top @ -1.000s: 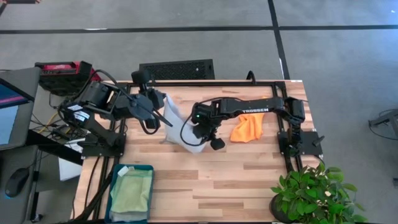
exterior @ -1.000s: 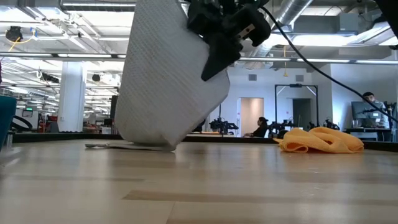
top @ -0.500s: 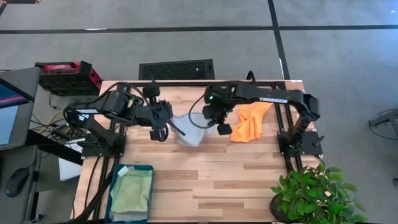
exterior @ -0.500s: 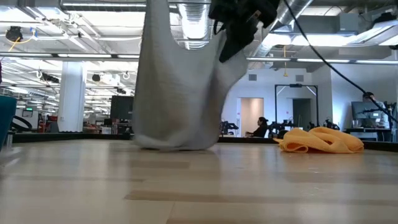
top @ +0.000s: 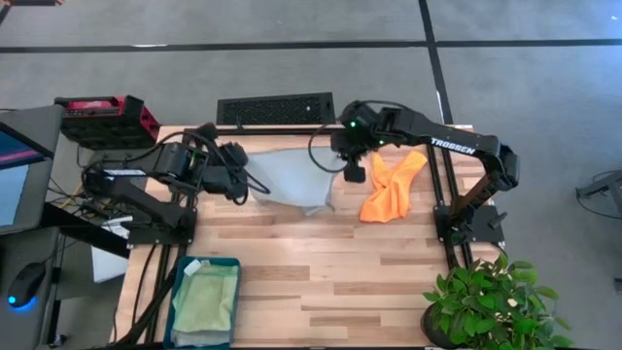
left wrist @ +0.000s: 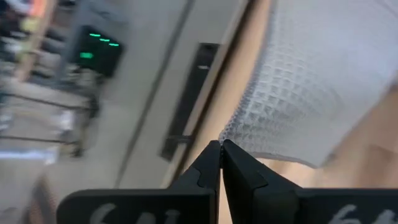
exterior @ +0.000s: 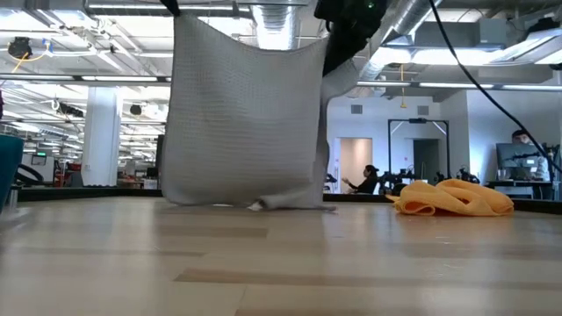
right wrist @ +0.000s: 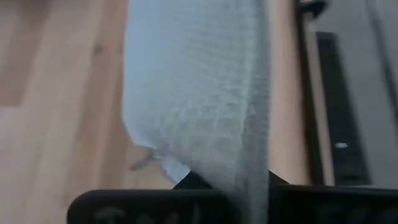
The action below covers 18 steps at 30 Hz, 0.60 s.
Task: Fold microfiber towels
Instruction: Fold the gray microfiber towel
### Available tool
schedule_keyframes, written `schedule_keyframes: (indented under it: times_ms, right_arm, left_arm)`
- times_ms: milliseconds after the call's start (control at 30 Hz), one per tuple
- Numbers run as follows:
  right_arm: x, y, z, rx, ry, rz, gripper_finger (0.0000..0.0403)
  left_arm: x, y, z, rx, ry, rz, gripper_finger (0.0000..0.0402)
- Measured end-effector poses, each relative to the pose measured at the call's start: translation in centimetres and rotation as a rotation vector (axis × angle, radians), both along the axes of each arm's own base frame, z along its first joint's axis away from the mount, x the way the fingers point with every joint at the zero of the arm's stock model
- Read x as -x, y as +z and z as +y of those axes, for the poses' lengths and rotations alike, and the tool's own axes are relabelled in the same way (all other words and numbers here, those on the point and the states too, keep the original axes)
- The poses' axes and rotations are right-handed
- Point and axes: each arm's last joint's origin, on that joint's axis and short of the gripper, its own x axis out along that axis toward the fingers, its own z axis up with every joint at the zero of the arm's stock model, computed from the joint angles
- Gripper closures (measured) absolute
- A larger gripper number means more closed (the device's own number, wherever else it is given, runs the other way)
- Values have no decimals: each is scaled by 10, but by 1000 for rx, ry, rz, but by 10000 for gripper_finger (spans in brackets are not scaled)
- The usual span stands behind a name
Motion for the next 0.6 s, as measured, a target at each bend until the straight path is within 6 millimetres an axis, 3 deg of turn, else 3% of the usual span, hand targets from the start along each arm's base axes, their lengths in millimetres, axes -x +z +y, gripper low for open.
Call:
schedule_keyframes:
  times_ms: [233, 367, 467, 600]
  right_arm:
    - [-1, 12, -32, 190, -164, -118, 389]
    - [2, 36, -44, 281, -244, -182, 389]
    - [5, 49, -44, 311, -270, -197, 392]
    - [6, 48, -36, 283, -247, -147, 391]
  left_arm:
    - [1, 3, 36, -188, 129, 76, 401]
    - [-1, 9, 54, -303, 181, 91, 401]
    - [-2, 17, 61, -339, 170, 73, 401]
    - [-6, 18, 61, -229, 82, 12, 401]
